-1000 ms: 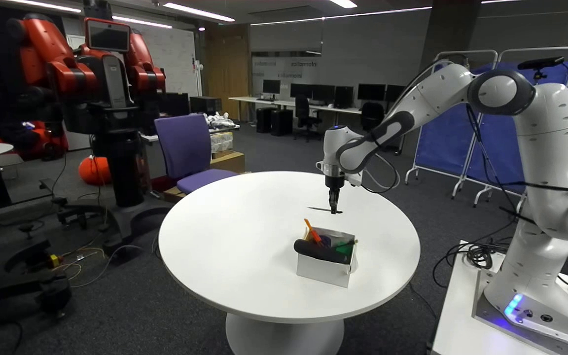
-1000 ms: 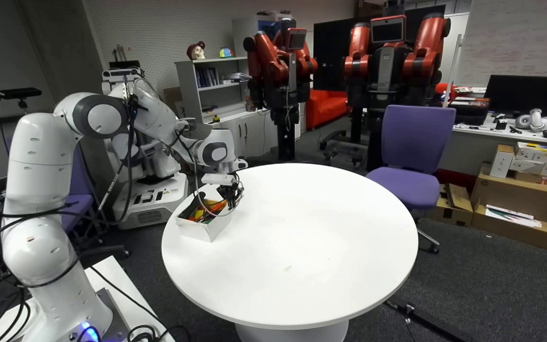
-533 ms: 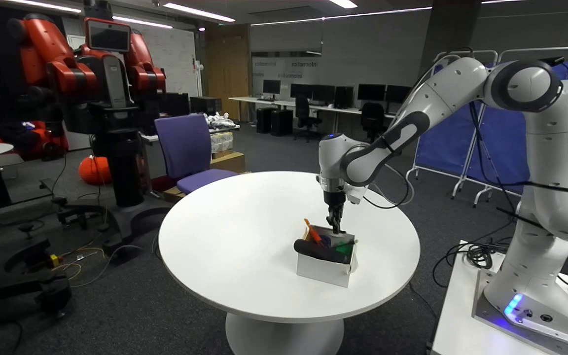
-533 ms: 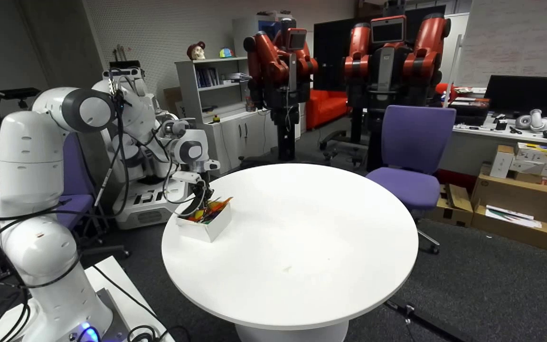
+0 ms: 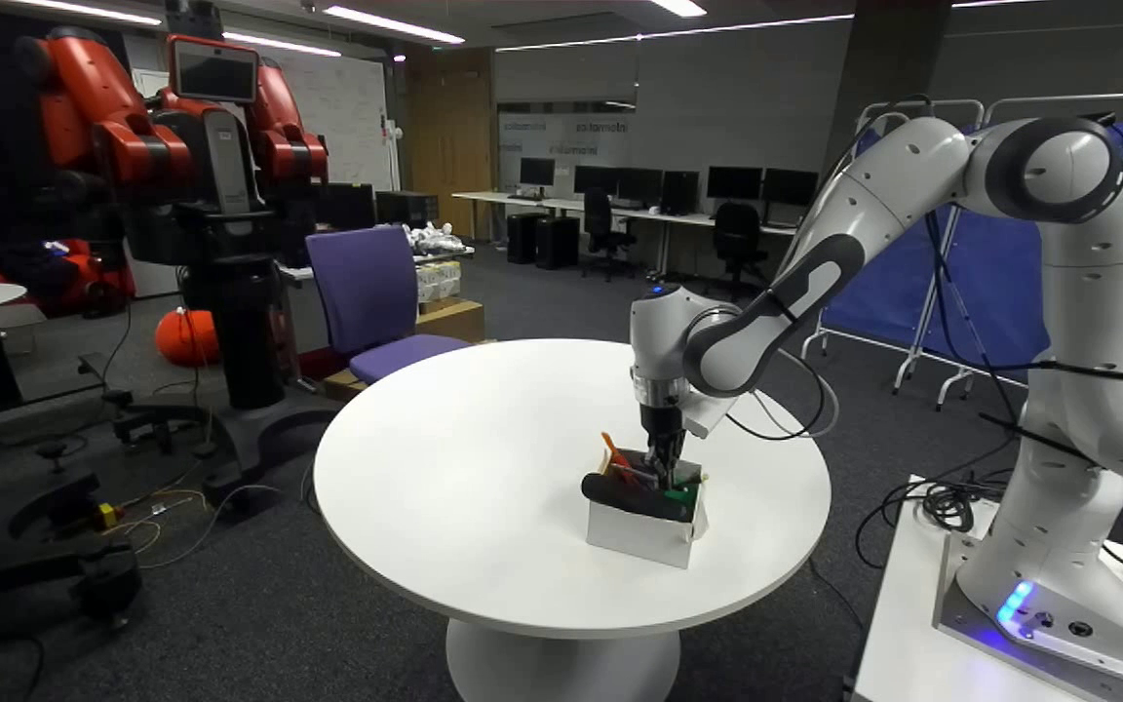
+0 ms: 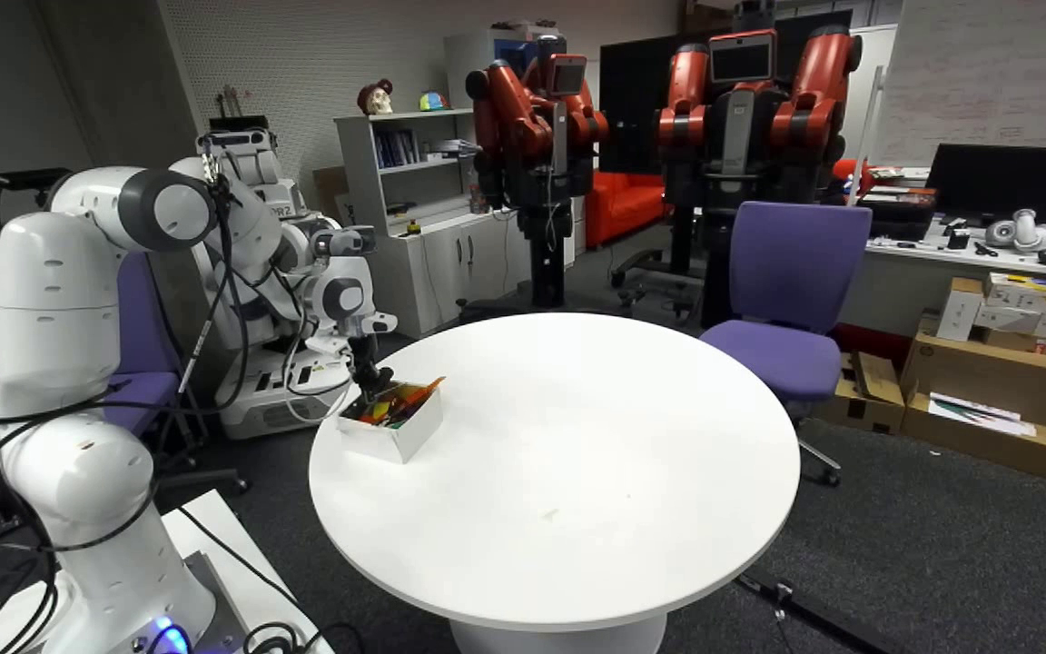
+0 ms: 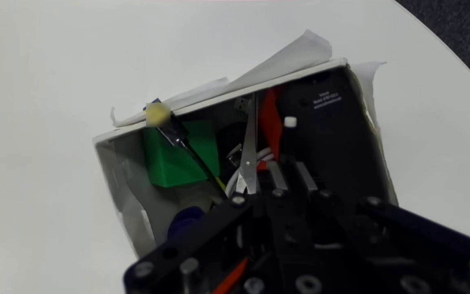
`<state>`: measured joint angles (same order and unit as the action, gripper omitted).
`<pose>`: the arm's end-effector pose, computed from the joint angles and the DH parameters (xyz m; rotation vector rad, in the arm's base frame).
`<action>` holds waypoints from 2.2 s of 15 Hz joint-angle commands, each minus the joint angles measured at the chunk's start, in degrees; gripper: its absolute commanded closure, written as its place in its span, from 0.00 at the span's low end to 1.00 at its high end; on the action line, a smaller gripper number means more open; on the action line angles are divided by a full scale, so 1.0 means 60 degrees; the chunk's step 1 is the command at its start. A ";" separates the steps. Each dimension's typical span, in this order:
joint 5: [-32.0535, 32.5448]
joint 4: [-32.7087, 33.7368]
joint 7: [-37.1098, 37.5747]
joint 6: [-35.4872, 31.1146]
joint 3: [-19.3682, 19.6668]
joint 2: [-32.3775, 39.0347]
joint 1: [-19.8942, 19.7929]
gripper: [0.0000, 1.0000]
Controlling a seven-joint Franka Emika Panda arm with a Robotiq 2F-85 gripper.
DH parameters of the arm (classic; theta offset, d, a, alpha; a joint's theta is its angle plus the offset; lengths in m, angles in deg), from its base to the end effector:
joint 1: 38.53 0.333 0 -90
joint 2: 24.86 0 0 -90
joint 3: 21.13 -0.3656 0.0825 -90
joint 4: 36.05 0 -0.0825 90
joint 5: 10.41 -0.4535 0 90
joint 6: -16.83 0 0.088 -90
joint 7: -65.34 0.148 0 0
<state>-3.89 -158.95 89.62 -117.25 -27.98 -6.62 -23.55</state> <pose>0.5687 0.2239 0.1967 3.0548 0.0575 -0.1446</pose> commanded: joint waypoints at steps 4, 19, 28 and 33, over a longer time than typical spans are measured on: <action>0.0813 -0.0548 0.0813 -0.0475 0.0336 -0.0402 0.0282 0.64; 0.0837 -0.3144 0.0774 -0.0374 -0.0022 -0.4299 -0.0175 0.00; 0.1713 -0.4451 0.0331 -0.0459 -0.0764 -0.7410 -0.1383 0.00; 0.1877 -0.4917 0.0071 -0.0851 -0.0935 -0.8052 -0.1733 0.00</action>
<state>6.33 -185.04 91.82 -119.48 -32.41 -51.00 -31.89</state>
